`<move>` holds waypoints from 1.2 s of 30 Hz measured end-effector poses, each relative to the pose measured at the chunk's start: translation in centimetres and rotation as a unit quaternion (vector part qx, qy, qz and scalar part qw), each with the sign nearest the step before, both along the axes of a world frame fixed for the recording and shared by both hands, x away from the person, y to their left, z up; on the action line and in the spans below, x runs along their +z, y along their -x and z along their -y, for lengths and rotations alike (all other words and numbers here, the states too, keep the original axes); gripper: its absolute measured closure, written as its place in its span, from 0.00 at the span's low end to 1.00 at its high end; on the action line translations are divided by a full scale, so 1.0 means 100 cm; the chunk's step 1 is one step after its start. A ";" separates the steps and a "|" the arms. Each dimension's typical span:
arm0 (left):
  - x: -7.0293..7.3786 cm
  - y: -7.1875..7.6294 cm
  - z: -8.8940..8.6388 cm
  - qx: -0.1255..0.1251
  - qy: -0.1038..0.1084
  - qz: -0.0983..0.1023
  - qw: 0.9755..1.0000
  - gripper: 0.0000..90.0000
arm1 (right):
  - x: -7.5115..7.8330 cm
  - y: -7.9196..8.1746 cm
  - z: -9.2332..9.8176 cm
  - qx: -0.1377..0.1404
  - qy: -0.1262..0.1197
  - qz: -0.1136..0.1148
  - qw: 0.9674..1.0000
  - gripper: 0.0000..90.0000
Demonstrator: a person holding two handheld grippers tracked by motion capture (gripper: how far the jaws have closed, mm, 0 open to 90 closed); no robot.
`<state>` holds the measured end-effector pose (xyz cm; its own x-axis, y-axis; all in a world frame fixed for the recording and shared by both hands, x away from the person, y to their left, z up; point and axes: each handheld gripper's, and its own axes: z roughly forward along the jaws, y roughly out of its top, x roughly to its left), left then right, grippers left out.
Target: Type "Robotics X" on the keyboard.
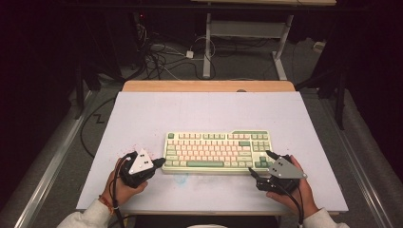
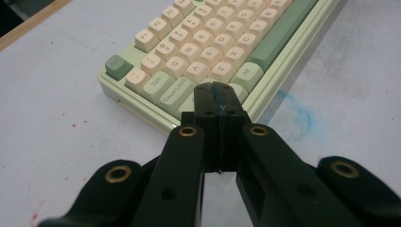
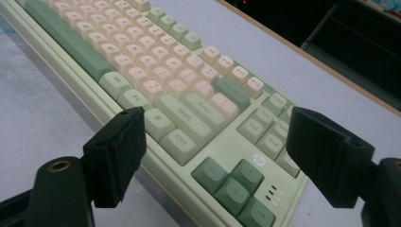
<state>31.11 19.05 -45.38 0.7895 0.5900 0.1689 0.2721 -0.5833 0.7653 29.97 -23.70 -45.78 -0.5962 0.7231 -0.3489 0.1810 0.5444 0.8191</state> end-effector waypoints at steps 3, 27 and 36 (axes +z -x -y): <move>0.001 -0.003 0.006 -0.006 -0.013 -0.005 1.000 0.97 | 0.000 0.000 0.000 -0.002 -0.001 0.000 1.000 0.24; 0.011 -0.035 0.051 -0.040 -0.040 -0.013 0.998 0.97 | -0.002 -0.002 0.000 -0.002 0.002 -0.003 1.000 0.24; 0.012 -0.044 0.065 -0.054 -0.052 -0.020 0.997 0.97 | -0.003 -0.004 0.001 -0.002 -0.001 -0.008 1.000 0.24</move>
